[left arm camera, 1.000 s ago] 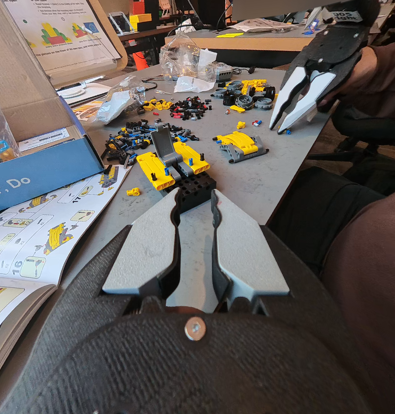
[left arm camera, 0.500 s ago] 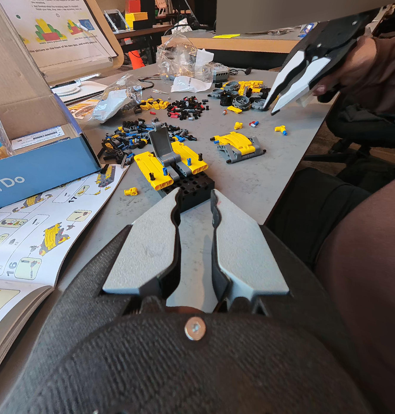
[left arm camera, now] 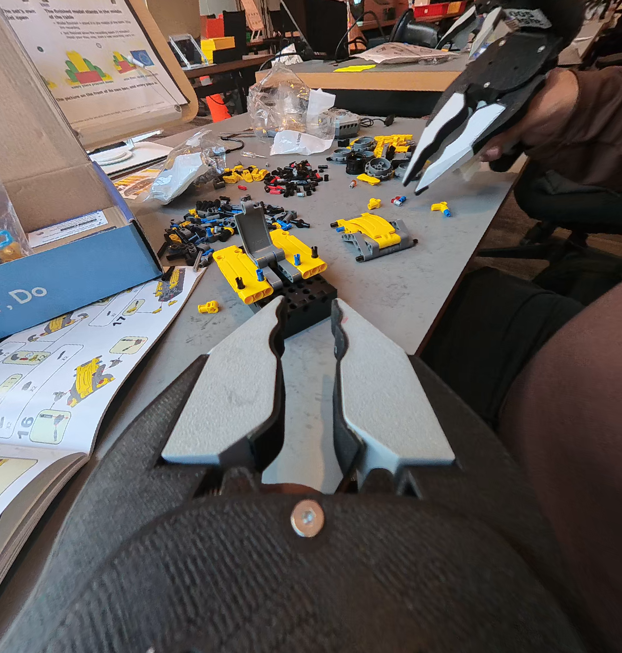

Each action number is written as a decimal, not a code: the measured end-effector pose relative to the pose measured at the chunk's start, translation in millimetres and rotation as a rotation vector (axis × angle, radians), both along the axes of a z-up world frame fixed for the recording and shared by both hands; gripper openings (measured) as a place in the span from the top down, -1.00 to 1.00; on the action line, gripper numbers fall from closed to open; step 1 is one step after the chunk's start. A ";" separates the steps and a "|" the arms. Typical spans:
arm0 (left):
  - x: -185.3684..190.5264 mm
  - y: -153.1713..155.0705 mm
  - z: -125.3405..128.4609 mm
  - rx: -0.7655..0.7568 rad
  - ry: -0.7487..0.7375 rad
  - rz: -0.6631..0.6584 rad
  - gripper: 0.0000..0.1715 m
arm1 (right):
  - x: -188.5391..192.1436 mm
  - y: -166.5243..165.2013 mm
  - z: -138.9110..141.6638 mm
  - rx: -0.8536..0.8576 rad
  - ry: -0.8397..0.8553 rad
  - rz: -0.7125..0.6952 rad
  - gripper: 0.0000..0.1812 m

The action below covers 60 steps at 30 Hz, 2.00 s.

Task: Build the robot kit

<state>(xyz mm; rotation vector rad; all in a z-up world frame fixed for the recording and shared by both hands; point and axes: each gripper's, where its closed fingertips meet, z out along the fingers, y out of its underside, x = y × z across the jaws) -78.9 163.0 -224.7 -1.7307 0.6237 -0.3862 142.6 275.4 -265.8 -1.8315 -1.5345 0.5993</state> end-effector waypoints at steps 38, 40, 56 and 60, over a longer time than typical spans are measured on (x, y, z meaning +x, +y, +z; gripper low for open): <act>-0.4 0.0 0.8 0.019 0.008 0.012 0.77 | 35.0 -41.9 -9.5 -0.173 -0.058 -0.138 0.95; -0.1 -0.1 0.4 0.013 0.007 0.007 0.77 | 32.2 -37.8 -15.9 -0.152 -0.081 -0.132 0.96; -0.8 -0.4 1.0 0.004 -0.005 0.002 0.77 | 15.0 70.6 12.5 0.066 -0.134 -0.138 0.90; -1.1 -0.3 0.8 0.000 -0.006 0.002 0.77 | 5.2 90.8 12.5 0.114 -0.272 0.017 0.85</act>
